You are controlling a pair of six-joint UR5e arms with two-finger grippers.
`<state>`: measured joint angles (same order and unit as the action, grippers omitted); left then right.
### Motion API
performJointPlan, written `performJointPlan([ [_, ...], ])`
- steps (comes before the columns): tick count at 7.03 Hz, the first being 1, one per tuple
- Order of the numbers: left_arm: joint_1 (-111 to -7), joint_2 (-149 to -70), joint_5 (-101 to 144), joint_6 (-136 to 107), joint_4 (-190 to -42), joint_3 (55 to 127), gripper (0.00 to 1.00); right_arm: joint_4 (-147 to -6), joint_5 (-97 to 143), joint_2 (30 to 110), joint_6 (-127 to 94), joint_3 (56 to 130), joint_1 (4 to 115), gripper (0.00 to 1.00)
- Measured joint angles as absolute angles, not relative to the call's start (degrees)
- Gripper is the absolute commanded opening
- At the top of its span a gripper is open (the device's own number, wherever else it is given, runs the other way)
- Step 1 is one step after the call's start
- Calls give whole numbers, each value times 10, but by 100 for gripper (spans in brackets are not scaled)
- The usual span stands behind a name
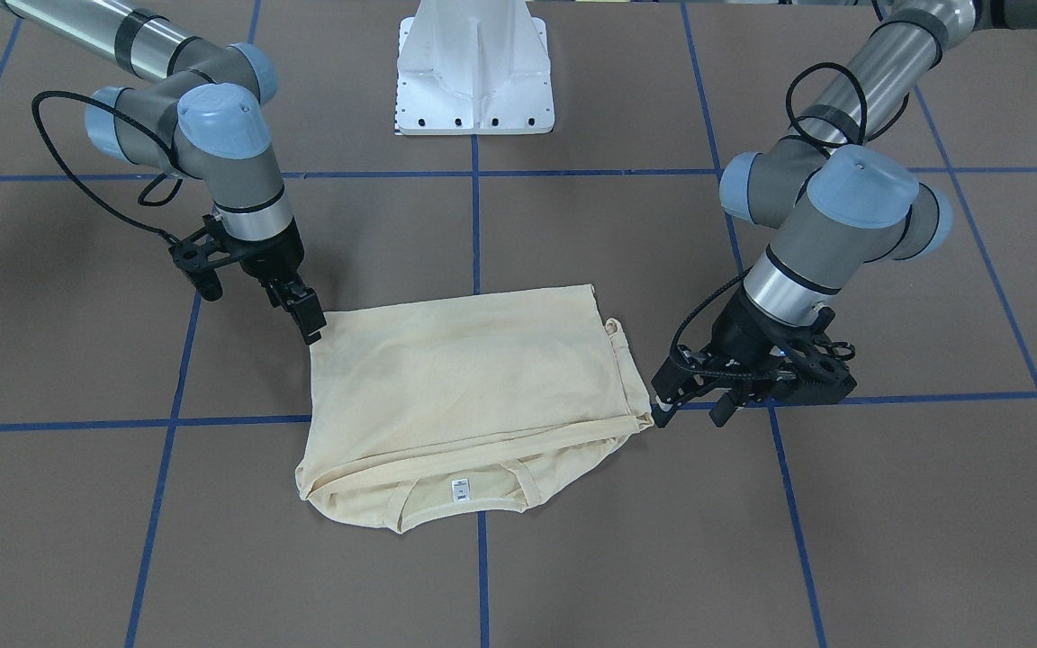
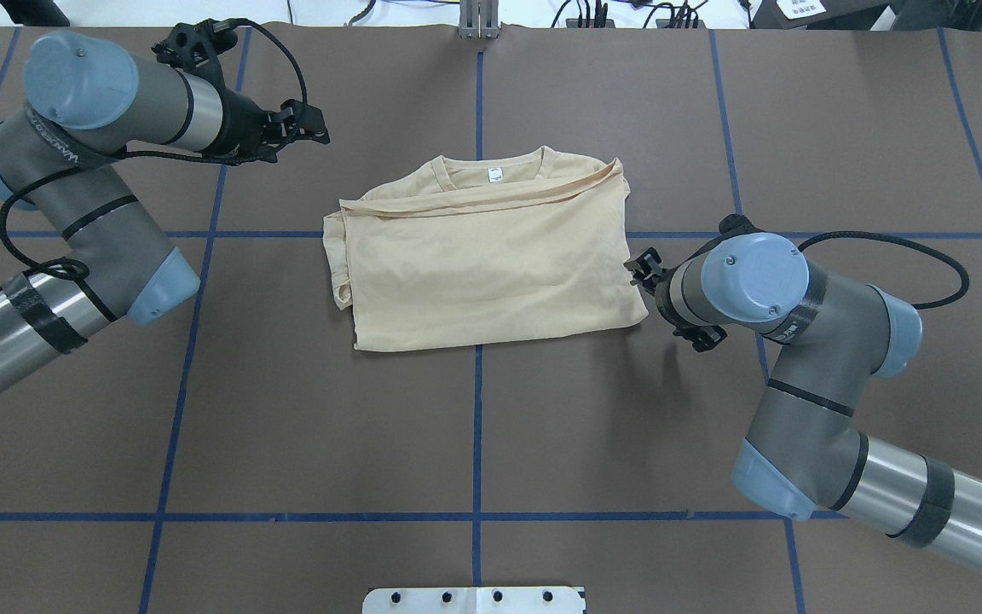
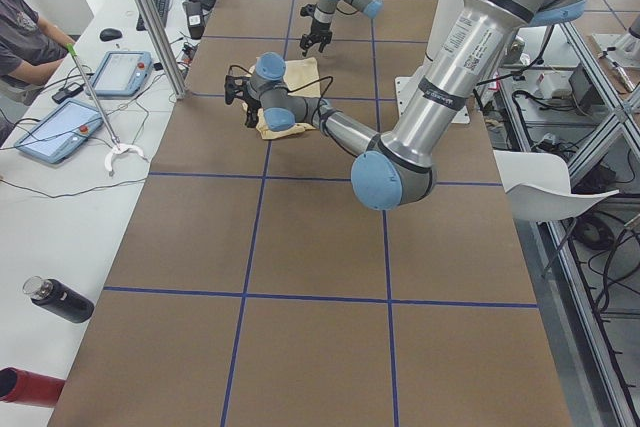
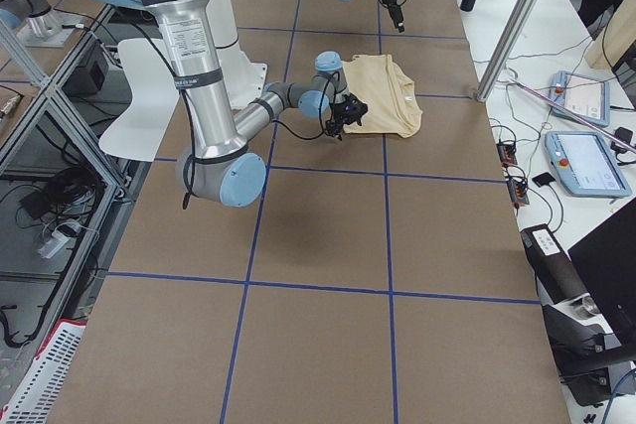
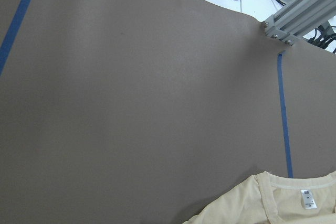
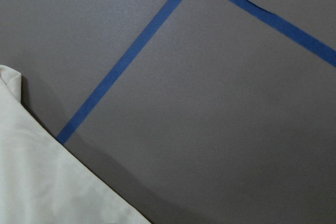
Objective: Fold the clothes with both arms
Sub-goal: 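Lower the right gripper to the folded shirt's side edge nearest it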
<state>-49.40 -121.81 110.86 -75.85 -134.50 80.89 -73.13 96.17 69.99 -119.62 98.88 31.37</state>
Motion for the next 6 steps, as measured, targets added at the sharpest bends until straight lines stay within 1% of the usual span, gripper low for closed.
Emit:
performJointPlan([
  [1,-494,-1218,1108,-758,-1345,810,89,-731,962,697,-1200,983,311,84],
  [2,-494,-1218,1108,-758,-1345,811,89,-731,962,695,-1202,980,309,49],
  [3,-494,-1217,1108,-758,-1345,812,89,-731,962,695,-1204,979,308,7],
  [4,-495,-1216,1108,-759,-1344,813,89,-731,962,695,-1206,979,307,0],
  [6,-494,-1215,1108,-758,-1345,814,89,-731,966,694,-1208,981,306,0],
])
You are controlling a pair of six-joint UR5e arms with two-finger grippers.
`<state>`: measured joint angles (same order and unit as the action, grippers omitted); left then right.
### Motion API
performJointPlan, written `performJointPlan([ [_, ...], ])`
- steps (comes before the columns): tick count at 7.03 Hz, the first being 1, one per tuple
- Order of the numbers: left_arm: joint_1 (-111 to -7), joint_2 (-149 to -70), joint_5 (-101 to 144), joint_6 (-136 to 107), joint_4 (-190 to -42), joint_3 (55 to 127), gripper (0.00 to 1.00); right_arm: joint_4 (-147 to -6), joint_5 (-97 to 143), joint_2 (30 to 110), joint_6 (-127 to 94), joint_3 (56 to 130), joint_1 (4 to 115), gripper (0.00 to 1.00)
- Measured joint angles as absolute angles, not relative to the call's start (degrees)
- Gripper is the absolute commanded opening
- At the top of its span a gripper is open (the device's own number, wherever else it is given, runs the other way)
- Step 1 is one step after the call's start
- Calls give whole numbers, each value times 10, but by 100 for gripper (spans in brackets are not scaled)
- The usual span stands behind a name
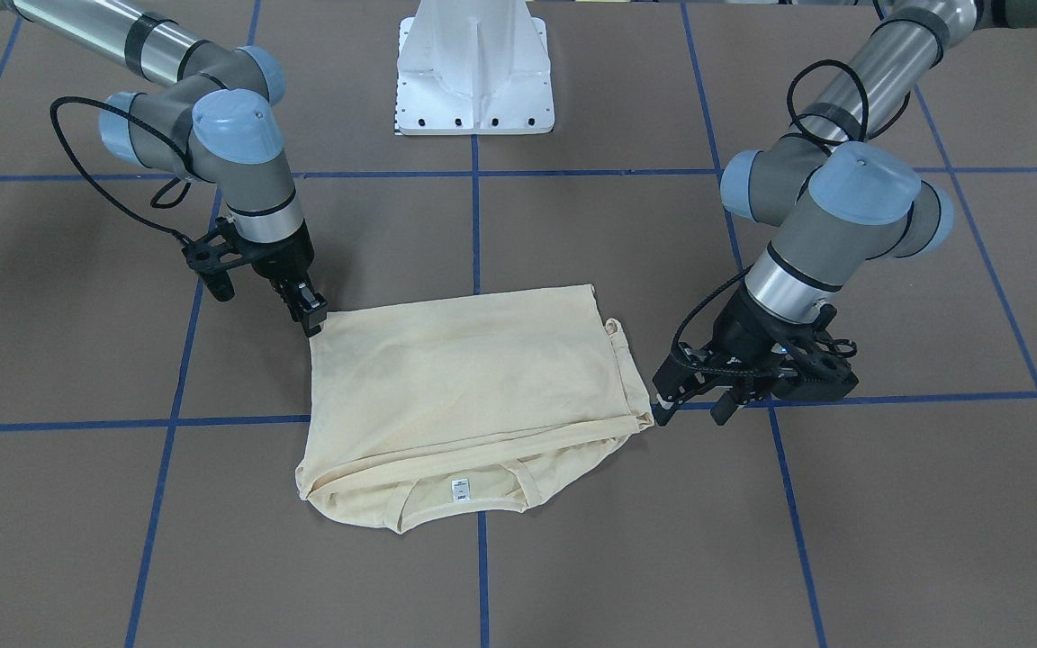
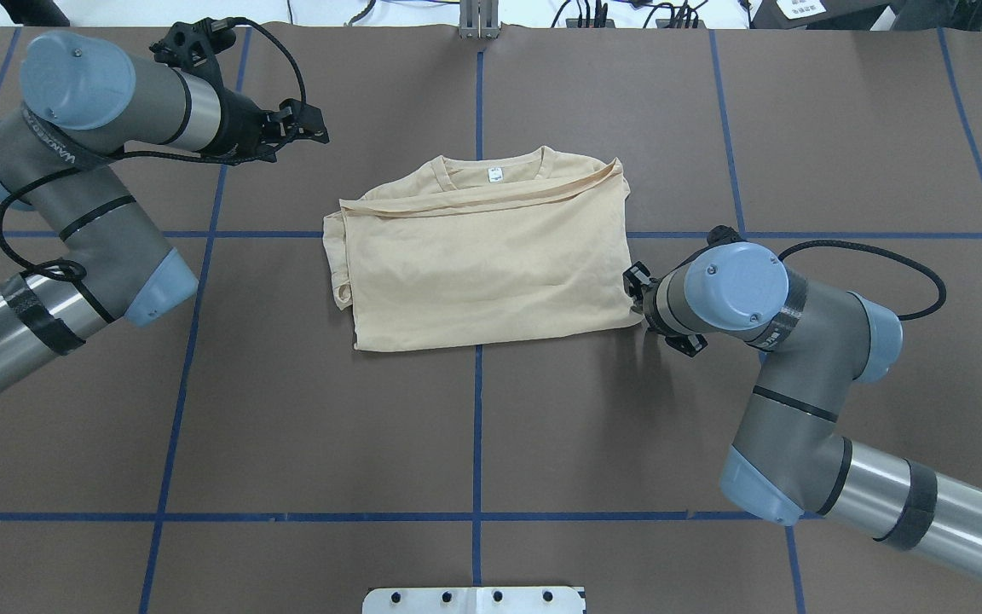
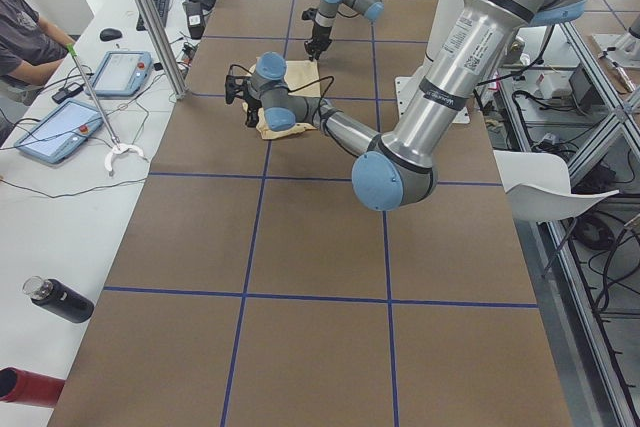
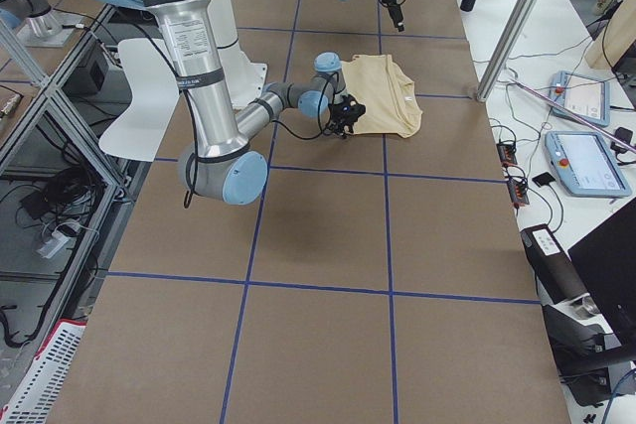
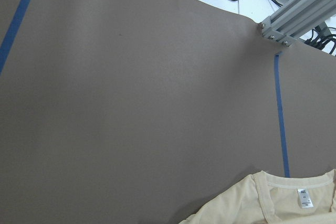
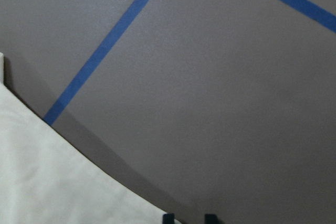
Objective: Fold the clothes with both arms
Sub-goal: 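Lower the right gripper to the folded shirt's side edge nearest it, then pinch the shirt edge with the right gripper and drag it nearer the robot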
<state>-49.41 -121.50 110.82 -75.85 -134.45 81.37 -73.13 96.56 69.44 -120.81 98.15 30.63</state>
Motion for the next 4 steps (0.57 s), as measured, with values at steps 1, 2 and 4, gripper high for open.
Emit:
performJointPlan([
  [1,-494,-1215,1108,-759,-1344,814,89,-731,966,694,-1209,984,306,0],
  [2,-494,-1215,1108,-759,-1344,815,89,-731,967,694,-1209,989,306,0],
  [4,-493,-1214,1108,-758,-1344,816,89,-731,973,698,-1208,1009,309,0],
])
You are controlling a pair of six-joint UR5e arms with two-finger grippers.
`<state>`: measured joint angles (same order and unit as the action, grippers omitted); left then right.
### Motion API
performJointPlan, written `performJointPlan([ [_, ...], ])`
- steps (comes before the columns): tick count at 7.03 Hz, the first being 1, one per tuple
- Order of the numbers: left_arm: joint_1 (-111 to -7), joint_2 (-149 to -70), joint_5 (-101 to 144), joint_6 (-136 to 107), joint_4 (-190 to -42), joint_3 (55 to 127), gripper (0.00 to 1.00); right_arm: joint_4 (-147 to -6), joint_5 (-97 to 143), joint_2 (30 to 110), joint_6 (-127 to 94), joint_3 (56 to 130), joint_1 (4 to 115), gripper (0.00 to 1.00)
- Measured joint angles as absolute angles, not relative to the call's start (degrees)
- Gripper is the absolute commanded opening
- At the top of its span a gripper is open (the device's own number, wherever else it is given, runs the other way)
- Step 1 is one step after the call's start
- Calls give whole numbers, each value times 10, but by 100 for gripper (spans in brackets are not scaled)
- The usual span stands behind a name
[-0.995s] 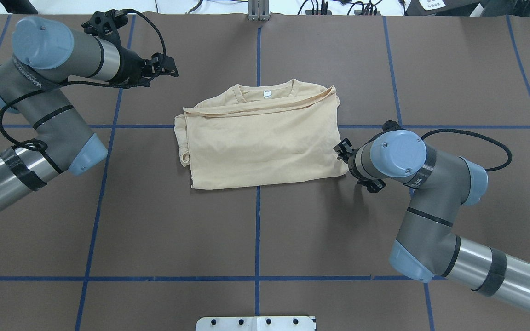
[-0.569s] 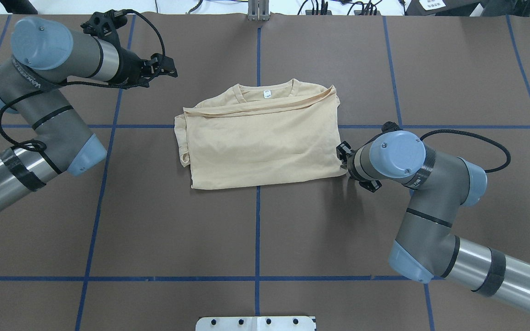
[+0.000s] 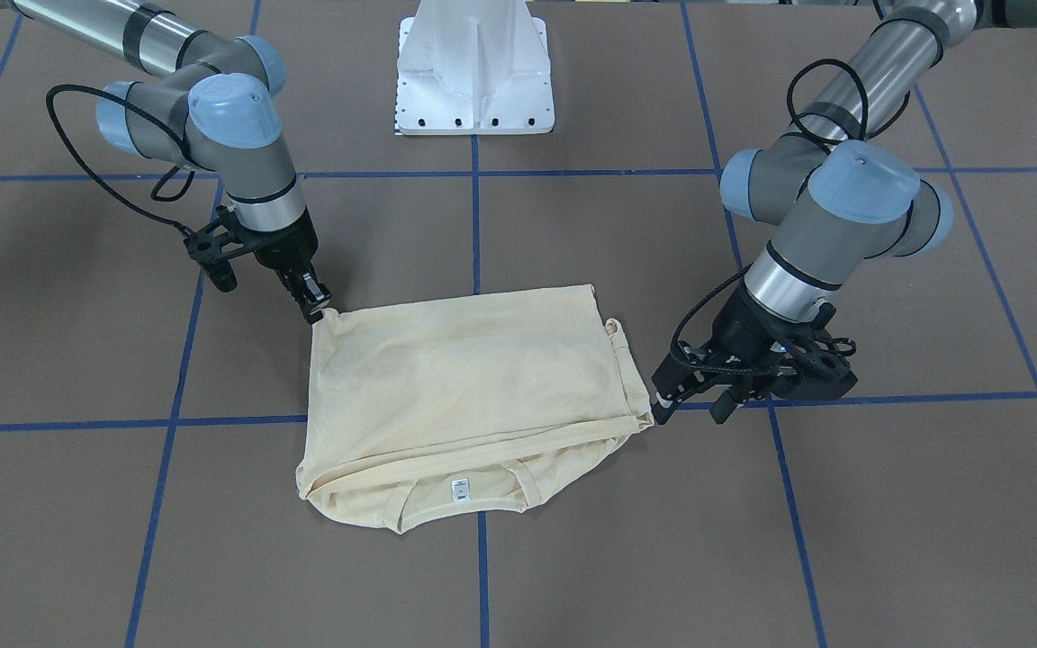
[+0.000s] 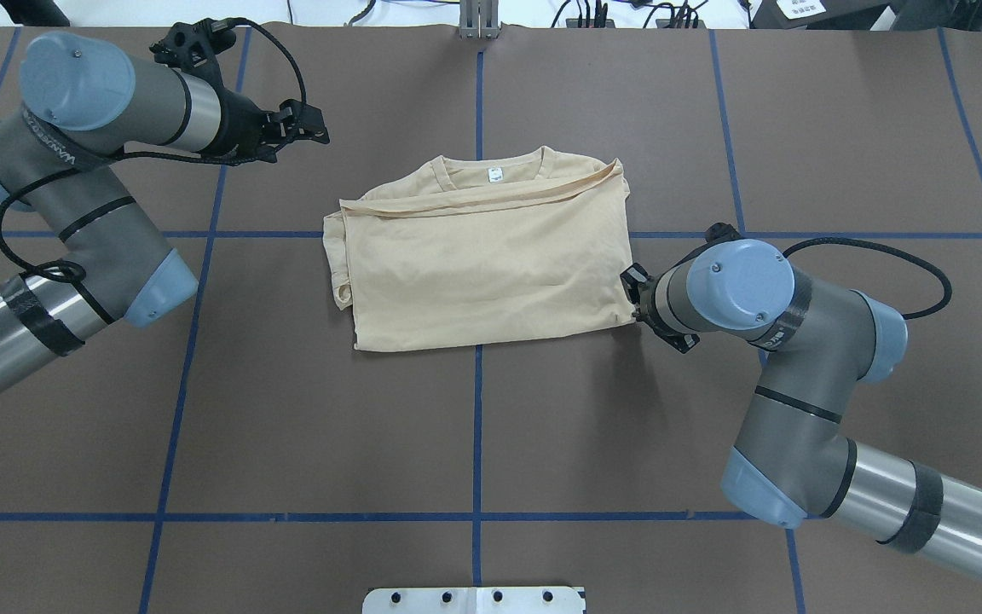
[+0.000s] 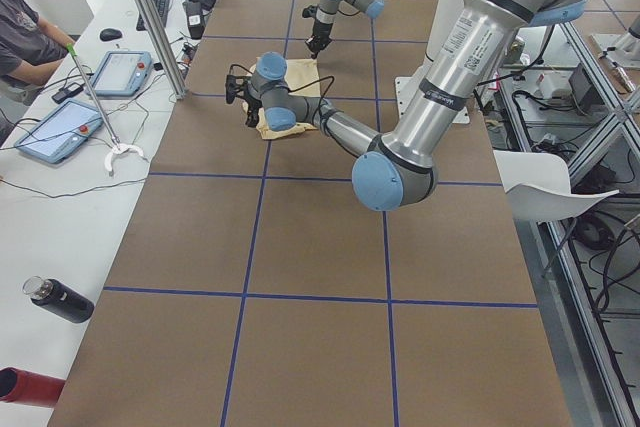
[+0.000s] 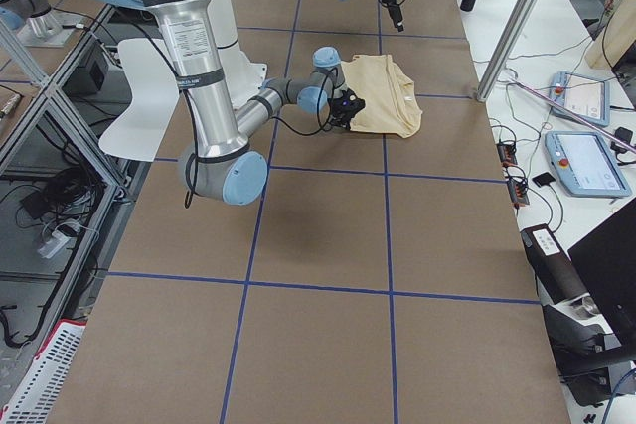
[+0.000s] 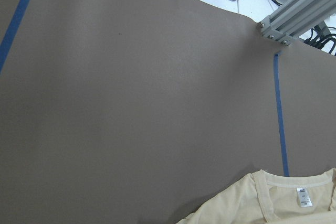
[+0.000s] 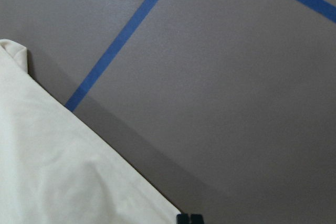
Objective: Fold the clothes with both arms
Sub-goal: 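Pinch the shirt edge with the right gripper and drag it nearer the robot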
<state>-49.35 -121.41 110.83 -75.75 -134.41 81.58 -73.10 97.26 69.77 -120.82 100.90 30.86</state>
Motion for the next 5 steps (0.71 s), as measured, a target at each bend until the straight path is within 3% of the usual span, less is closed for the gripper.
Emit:
performJointPlan([
  [5,-493,-1215,1109,-757,-1344,817,89,-732,995,769,-1208,1099,312,0],
])
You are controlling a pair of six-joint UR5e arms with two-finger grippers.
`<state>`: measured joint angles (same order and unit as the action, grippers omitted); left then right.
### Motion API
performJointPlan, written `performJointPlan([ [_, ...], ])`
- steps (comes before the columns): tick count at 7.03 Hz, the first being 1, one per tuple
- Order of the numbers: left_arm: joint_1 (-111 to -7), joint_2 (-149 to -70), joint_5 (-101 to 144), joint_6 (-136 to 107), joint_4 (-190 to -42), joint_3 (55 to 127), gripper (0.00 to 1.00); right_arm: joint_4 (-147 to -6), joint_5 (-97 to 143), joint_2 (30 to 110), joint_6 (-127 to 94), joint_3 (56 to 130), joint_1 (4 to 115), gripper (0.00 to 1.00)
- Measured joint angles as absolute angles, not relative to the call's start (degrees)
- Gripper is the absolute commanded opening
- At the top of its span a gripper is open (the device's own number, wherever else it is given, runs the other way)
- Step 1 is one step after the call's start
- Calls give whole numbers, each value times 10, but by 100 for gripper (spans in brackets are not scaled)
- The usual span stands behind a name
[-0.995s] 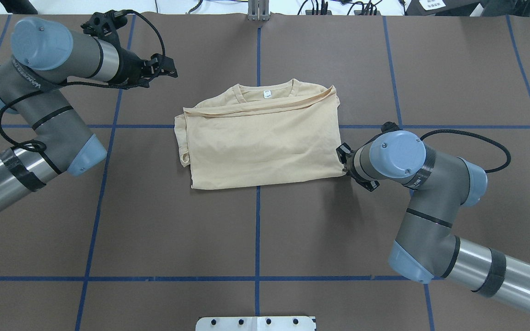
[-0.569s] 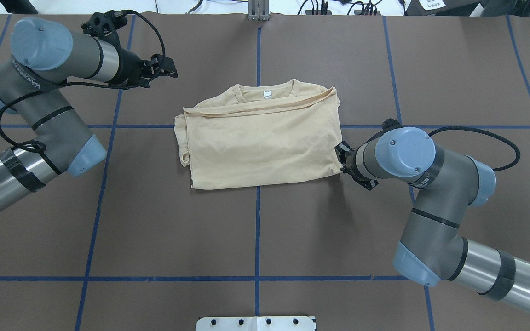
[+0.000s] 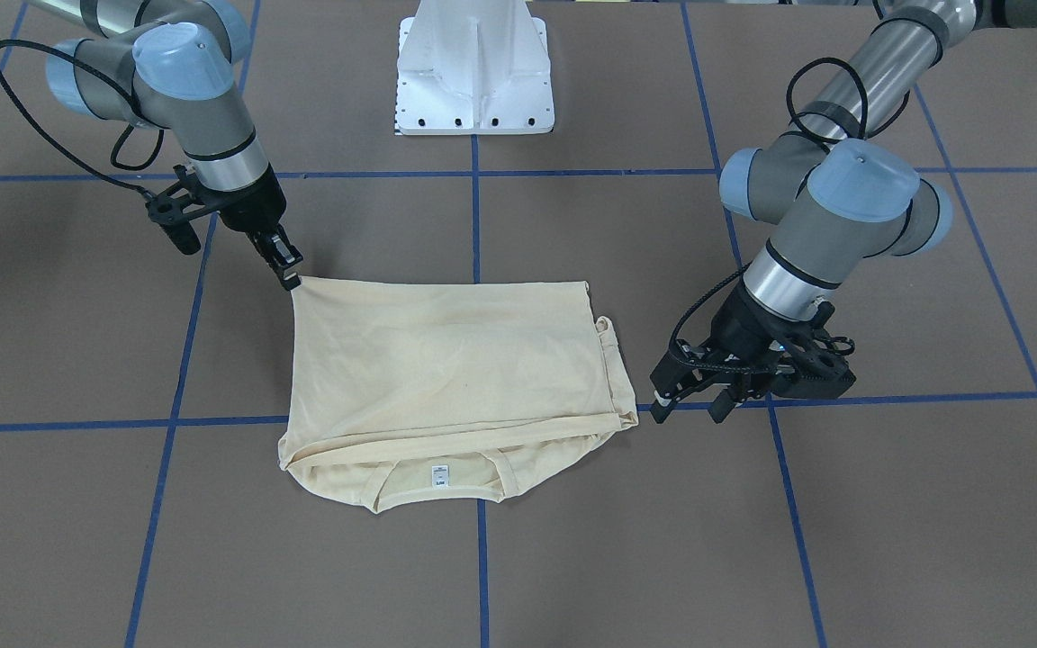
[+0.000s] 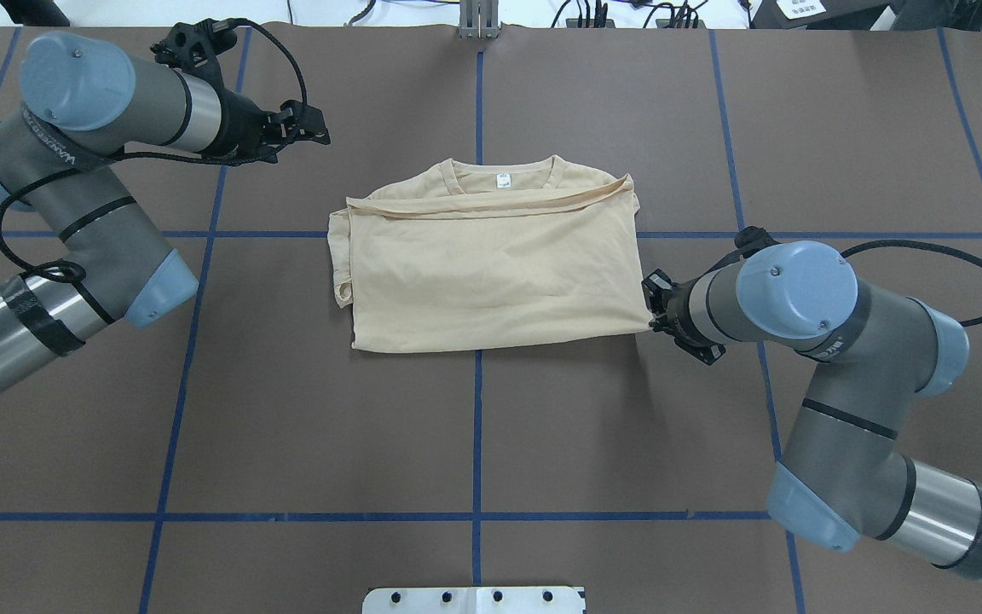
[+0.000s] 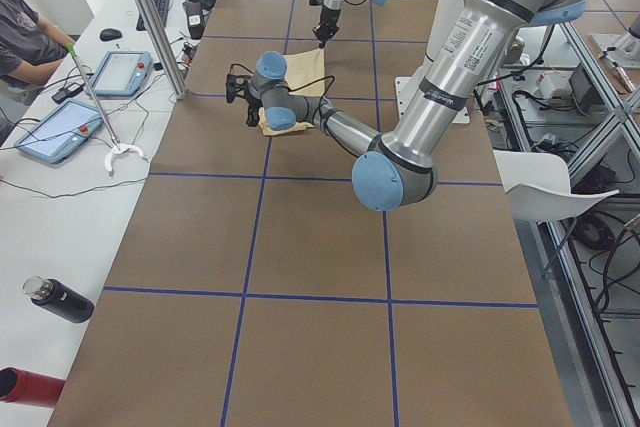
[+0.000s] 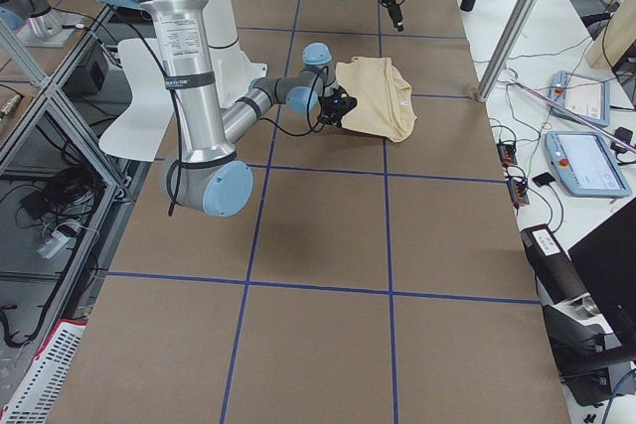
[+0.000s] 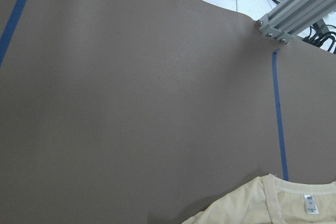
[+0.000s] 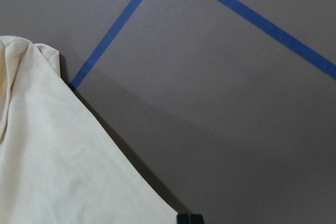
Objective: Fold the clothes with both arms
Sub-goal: 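Pinch the shirt edge with the right gripper and drag it nearer the robot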
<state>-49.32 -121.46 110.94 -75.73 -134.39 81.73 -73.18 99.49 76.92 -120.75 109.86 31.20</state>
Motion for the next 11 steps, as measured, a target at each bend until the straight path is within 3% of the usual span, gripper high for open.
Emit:
performJointPlan([
  [5,-490,-1215,1111,-780,-1344,829,89,-739,1048,835,-1217,1169,296,0],
  [9,-488,-1212,1111,-782,-1343,843,89,-740,1075,898,-1251,1238,195,2],
  [10,-487,-1212,1114,-784,-1343,844,89,-740,1076,905,-1260,1247,171,38],
  [11,-486,-1211,1122,-788,-1344,847,89,-740,1077,908,-1270,1257,152,99],
])
